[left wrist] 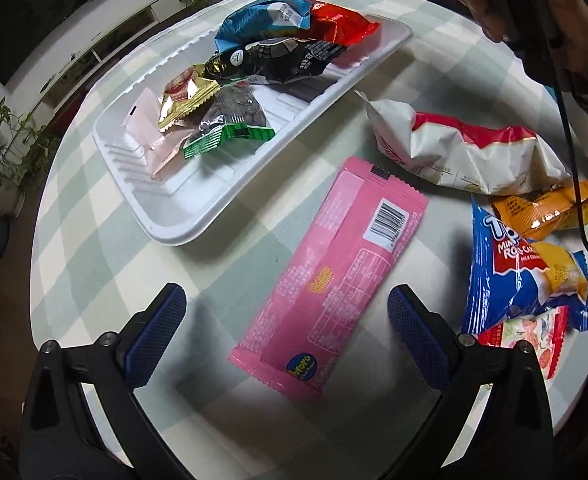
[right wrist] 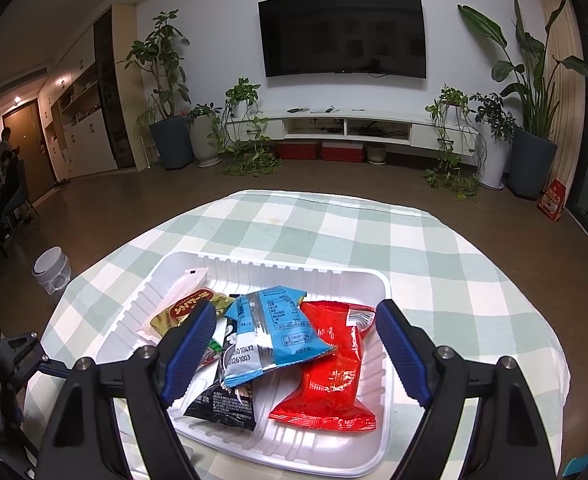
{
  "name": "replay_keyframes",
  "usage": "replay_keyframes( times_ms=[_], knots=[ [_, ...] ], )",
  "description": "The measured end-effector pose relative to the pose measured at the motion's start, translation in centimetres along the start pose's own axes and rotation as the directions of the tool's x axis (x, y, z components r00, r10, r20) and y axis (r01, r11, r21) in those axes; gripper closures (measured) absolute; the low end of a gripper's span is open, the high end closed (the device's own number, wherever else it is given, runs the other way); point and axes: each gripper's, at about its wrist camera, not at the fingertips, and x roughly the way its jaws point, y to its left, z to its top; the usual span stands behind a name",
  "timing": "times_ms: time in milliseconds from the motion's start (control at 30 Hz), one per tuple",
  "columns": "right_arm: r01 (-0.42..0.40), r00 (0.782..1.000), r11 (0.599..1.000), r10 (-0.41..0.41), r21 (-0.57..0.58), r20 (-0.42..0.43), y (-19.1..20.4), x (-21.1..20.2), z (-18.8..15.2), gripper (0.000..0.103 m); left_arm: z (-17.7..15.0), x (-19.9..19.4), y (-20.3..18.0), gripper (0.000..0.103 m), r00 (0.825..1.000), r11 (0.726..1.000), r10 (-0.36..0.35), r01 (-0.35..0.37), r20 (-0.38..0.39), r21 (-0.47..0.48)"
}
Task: Organize snacks
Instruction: 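Move both open grippers back over the remaining snacks, then grasp the pink Potoro bar with the left gripper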
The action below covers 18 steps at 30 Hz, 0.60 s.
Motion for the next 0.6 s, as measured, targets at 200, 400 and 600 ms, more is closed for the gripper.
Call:
replay_keyframes(
  times_ms=[200,400,600],
  knots=[
    [-0.004,1.0,1.0,0.004,-0.003,-0.006,0.1,0.2,-0.1,0.019,1.1,0.8,0.2,0.001,1.0,1.0,-0.014,0.014,0.002,0.017],
    [-0.012,1.0,1.0,0.012,0.006,-0.011,0.1,0.3,-0.2,0.019,2.5,1.2,0.0,0.007,0.998,0.995,-0.049,0.051,-0.036,0.086],
    [-0.017,1.0,1.0,0.017,0.002,-0.019,0.2,0.5,-0.3,0.019,3.5,1.6,1.0,0.032,0.979,0.982,-0.187,0.19,-0.08,0.023]
  ],
)
